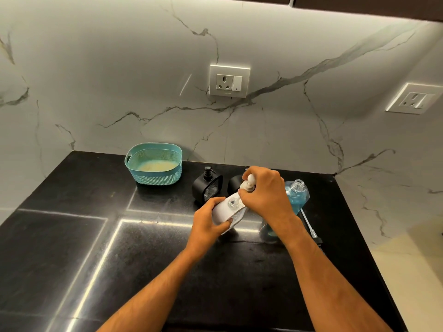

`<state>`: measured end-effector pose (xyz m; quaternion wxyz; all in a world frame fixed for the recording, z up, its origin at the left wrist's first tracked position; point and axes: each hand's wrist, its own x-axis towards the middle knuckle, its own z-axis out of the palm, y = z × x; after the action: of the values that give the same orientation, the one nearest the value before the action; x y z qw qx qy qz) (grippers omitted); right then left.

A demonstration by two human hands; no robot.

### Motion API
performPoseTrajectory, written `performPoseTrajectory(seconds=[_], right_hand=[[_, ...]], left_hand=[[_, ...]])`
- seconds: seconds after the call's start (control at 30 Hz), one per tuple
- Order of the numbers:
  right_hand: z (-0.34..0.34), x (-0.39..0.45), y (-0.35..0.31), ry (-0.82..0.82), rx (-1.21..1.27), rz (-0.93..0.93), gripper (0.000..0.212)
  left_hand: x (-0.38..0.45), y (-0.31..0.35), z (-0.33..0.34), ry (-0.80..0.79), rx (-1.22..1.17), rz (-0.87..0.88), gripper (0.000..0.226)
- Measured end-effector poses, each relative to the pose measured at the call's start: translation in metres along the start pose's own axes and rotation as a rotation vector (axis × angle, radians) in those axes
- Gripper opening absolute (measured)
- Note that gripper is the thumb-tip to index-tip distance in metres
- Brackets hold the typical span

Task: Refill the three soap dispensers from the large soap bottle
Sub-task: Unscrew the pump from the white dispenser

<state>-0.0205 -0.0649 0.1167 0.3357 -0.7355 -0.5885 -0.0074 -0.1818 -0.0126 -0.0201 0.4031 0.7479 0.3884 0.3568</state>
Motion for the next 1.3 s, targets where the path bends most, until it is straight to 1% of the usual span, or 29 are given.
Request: performPoseTrajectory(seconds=[0.13,0.33,0.47,0.53,0.7,0.87,0.97,1.07,1.3], right_hand=[[-0.005,-0.001,0.003,0.044,0.007,-0.012,0.022],[-0.014,-0.008,0.007,0.075,0.044,-0.031,0.026],[-0.016,-0.016,0.014,0.124,0.069,-0.011,0.02],[-0.016,-0.02,0.019,0.151,0.064,0.017,0.017],[-0.007,-0.037,0.04,0.203,0.066,0.122,0.017],[0.024,-0.073,0.062,0.239,0.075,0.257,0.019],[0.047,-0.098,0.078,0.218,0.03,0.347,0.022],[0.067,-0.12,0.093,0.161,0.01,0.426,0.027],[0.089,-0.153,0.108,0.028,-0.008,0.475,0.034]], left_hand=[[-0.006,-0.002,0.003,0.041,-0.013,-0.022,0.06],[-0.013,-0.008,0.012,0.115,0.037,-0.048,0.062],[-0.019,-0.007,0.017,0.147,0.033,-0.057,0.064],[-0.022,-0.005,0.019,0.155,0.032,-0.062,0.064],[-0.031,-0.007,0.025,0.159,0.031,-0.09,0.067],[-0.037,-0.006,0.03,0.16,0.048,-0.118,0.074],[-0.042,-0.006,0.033,0.154,0.058,-0.127,0.078],[-0.046,-0.008,0.036,0.138,0.069,-0.138,0.084],[-0.049,-0.011,0.04,0.109,0.125,-0.145,0.096]])
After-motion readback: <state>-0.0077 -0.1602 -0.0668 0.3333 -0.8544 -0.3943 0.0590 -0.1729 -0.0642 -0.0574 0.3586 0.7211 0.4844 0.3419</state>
